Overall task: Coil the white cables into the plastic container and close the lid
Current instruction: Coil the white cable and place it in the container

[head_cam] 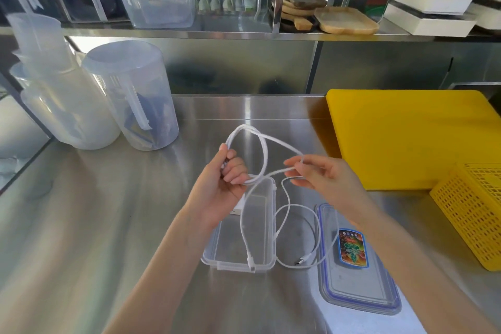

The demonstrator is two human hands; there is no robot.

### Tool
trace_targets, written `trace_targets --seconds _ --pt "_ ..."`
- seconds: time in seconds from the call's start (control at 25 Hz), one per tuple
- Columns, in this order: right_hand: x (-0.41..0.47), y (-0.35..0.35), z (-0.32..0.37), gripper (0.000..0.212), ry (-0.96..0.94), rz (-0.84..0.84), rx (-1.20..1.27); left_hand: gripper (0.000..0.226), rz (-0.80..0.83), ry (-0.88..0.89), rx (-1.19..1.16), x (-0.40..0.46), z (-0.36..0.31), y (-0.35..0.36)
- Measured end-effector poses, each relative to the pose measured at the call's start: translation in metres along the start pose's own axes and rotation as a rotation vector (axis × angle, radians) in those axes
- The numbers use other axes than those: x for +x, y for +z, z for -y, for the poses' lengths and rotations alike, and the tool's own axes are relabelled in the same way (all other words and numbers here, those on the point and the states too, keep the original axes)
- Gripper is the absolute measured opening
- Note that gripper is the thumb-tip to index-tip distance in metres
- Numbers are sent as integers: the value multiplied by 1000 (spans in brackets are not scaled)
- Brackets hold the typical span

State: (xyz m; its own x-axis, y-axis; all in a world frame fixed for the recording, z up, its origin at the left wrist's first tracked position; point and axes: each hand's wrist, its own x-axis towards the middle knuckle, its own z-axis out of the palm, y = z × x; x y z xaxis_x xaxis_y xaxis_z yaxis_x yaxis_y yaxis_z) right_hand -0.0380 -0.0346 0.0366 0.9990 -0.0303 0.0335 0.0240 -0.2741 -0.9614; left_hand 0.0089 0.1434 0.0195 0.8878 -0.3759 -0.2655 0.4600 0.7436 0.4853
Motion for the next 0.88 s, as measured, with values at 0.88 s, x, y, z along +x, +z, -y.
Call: trace_targets --seconds 0.88 --pt "-15 34 -11 23 170 -114 279 34 -299 595 1267 6 48 -3"
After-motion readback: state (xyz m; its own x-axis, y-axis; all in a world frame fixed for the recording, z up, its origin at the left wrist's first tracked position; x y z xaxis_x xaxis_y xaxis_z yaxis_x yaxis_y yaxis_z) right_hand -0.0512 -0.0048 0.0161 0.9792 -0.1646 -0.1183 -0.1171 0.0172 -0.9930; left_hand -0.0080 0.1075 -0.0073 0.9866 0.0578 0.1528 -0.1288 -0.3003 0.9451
